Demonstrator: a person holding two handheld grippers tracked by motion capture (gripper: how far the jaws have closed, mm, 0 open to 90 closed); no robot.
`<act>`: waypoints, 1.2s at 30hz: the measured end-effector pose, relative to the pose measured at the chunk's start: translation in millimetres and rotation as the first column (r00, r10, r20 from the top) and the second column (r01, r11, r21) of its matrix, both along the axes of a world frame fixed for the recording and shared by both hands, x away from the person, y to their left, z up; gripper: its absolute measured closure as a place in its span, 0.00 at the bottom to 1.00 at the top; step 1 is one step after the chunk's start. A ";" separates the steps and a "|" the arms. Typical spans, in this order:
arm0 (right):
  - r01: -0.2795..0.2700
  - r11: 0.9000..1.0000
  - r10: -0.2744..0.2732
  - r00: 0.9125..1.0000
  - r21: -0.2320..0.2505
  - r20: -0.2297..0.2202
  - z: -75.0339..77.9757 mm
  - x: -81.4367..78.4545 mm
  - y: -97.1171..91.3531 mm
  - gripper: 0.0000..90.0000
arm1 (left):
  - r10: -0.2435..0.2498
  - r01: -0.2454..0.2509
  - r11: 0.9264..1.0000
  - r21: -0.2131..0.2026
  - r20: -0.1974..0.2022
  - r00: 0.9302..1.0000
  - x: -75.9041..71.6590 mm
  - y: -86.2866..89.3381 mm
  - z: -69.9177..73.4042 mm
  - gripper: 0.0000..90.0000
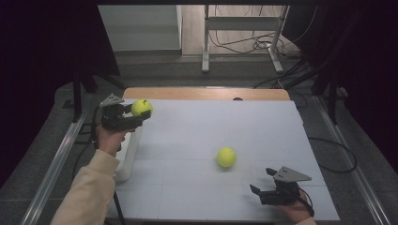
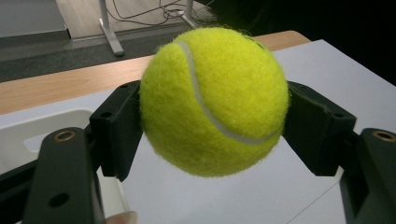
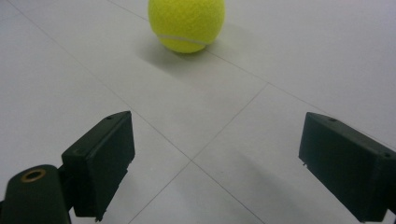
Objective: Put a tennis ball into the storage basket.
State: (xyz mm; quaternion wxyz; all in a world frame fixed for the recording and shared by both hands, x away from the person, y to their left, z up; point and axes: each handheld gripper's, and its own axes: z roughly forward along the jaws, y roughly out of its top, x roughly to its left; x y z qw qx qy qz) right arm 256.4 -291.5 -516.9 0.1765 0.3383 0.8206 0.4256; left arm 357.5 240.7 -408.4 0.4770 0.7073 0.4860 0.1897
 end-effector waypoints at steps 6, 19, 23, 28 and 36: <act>0.000 1.000 0.000 1.000 -0.001 0.000 -0.1 0.0 0.0 0.12 | 0.011 -0.011 1.000 -0.002 -0.001 1.000 0.0 4.0 -0.1 0.29; 0.001 1.000 -0.001 1.000 -0.007 0.004 -0.1 -0.3 0.2 0.12 | 0.047 -0.047 0.999 -0.007 -0.011 0.999 2.8 16.1 -1.7 0.29; 0.000 1.000 0.000 1.000 -0.006 0.004 -0.2 -0.3 0.5 0.12 | 0.064 -0.064 0.998 -0.009 -0.017 0.998 3.2 20.5 -2.3 0.29; 0.001 1.000 -0.001 1.000 -0.007 0.004 -0.1 -0.2 0.3 0.12 | 0.075 -0.075 0.997 -0.006 -0.020 0.997 4.3 24.4 -3.0 0.29; 0.000 1.000 0.000 1.000 -0.006 0.004 -0.4 -0.1 0.4 0.12 | 0.090 -0.090 0.996 -0.006 -0.022 0.996 6.0 29.3 -3.6 0.29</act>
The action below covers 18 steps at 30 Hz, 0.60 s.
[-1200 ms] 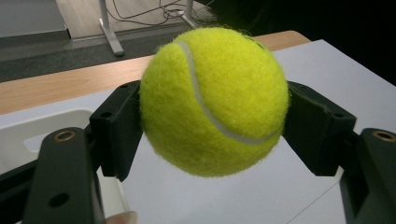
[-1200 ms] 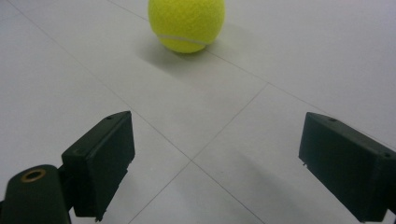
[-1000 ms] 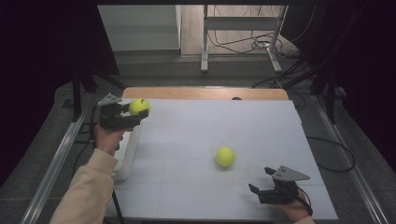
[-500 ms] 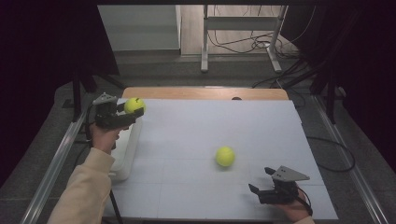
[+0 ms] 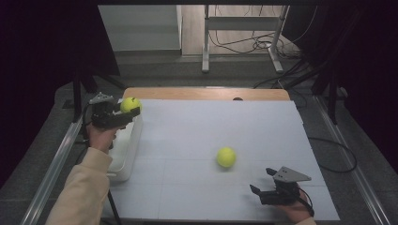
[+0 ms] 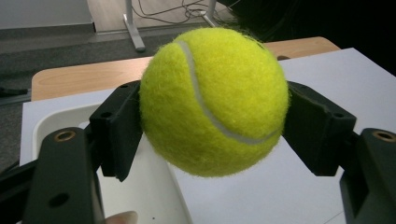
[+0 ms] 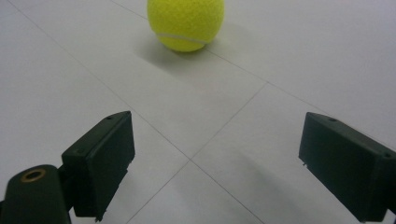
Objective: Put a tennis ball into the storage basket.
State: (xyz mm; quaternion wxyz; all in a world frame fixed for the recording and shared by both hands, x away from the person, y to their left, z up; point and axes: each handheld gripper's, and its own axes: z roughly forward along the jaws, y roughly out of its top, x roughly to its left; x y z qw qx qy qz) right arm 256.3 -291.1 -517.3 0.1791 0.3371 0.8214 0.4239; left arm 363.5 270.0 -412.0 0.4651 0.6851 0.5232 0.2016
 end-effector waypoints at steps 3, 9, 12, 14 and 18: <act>0.000 1.000 0.000 1.000 0.000 0.000 0.0 -0.1 0.0 0.12 | 0.012 -0.012 1.000 0.000 -0.004 1.000 1.1 3.3 -0.1 0.29; -0.001 1.000 0.001 1.000 -0.001 -0.001 -0.2 0.2 0.0 0.12 | 0.037 -0.037 0.999 0.002 -0.009 0.999 3.6 10.4 -1.1 0.29; 0.000 1.000 0.000 1.000 -0.002 -0.001 -0.2 0.1 0.1 0.12 | 0.048 -0.048 0.999 0.006 -0.020 0.999 5.1 13.4 -2.9 0.29; 0.000 1.000 0.000 1.000 -0.002 -0.002 -0.2 0.2 0.1 0.12 | 0.056 -0.056 0.998 0.008 -0.026 0.998 6.4 15.3 -4.6 0.29; -0.001 1.000 0.001 1.000 -0.002 -0.002 -0.3 0.2 0.1 0.12 | 0.064 -0.063 0.998 0.016 -0.039 0.997 9.1 17.5 -7.6 0.29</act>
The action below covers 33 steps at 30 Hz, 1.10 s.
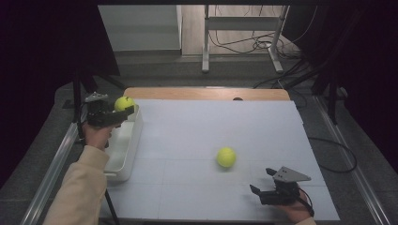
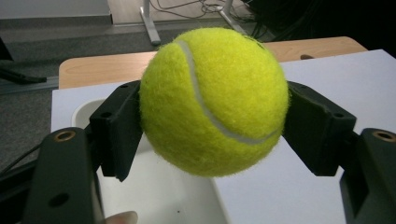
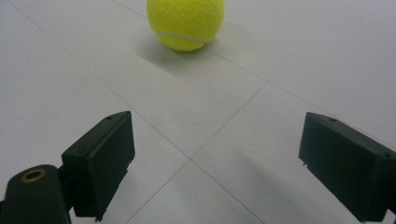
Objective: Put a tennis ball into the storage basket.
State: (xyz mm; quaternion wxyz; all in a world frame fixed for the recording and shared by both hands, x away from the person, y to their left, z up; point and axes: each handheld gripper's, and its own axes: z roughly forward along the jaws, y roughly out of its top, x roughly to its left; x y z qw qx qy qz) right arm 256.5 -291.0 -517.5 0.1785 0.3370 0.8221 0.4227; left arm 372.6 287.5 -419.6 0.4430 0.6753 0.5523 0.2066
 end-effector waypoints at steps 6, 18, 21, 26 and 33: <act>-0.001 1.000 0.001 1.000 -0.001 -0.001 -0.1 0.1 0.1 0.12 | 0.011 -0.011 1.000 0.006 -0.019 1.000 3.8 1.0 -4.0 0.29; -0.003 1.000 0.003 1.000 -0.001 -0.001 -0.3 0.1 0.3 0.12 | 0.026 -0.024 0.999 0.041 -0.055 0.998 9.7 3.4 -11.4 0.29; -0.002 1.000 0.002 1.000 -0.001 -0.002 -0.3 0.2 0.3 0.12 | 0.030 -0.027 0.998 0.050 -0.064 0.998 11.7 3.9 -13.7 0.29; -0.003 1.000 0.003 1.000 -0.003 -0.001 -0.5 0.3 0.4 0.12 | 0.031 -0.025 0.997 0.078 -0.076 0.997 13.9 2.7 -16.3 0.29; -0.003 1.000 0.003 1.000 -0.004 -0.001 -0.5 0.2 0.4 0.12 | 0.041 -0.033 0.996 0.085 -0.101 0.994 16.2 4.0 -20.4 0.29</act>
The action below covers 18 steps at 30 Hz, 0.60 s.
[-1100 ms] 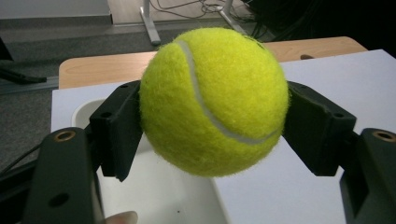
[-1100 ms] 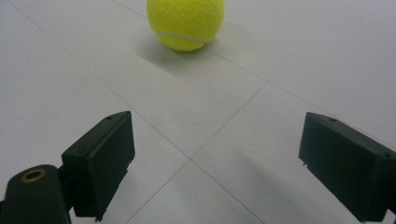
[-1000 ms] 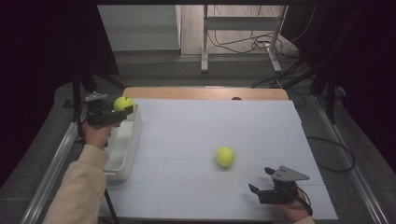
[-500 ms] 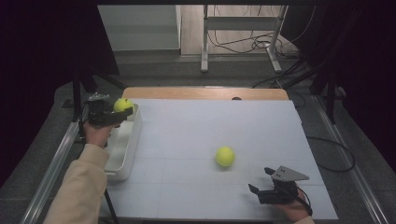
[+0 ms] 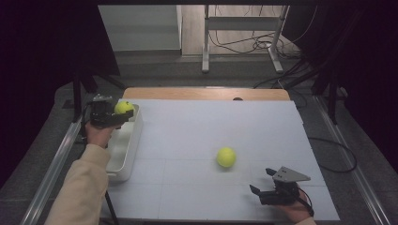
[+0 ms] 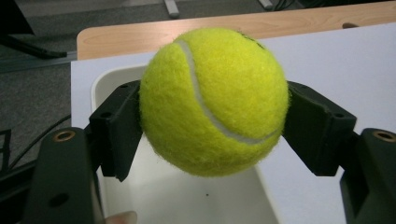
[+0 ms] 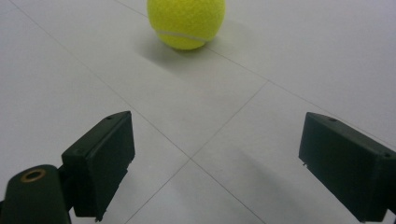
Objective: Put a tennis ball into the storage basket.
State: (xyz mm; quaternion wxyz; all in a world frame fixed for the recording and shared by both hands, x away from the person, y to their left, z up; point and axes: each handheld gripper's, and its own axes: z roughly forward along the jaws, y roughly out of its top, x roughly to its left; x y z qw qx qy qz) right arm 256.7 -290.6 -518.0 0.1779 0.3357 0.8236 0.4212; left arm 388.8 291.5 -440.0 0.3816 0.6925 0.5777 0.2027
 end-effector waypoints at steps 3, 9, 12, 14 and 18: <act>0.001 1.000 -0.001 1.000 0.000 -0.002 -0.1 0.0 0.0 0.12 | 0.002 -0.002 1.000 0.003 -0.011 1.000 0.6 0.7 -1.9 0.29; 0.003 1.000 -0.003 1.000 -0.005 -0.003 -0.2 0.1 0.1 0.12 | 0.000 0.000 1.000 0.009 -0.031 1.000 0.7 0.2 -5.6 0.29; 0.001 1.000 -0.001 1.000 -0.004 -0.004 -0.2 0.0 0.1 0.12 | -0.001 0.001 1.000 0.009 -0.033 0.999 0.4 0.4 -5.6 0.29; 0.004 1.000 -0.004 1.000 -0.005 -0.005 -0.2 0.0 0.1 0.12 | 0.001 0.000 1.000 0.011 -0.033 0.999 0.2 0.6 -5.7 0.29; 0.003 1.000 -0.003 1.000 -0.006 -0.004 -0.2 0.1 0.2 0.12 | 0.001 -0.001 1.000 0.012 -0.034 0.999 0.1 0.3 -6.1 0.29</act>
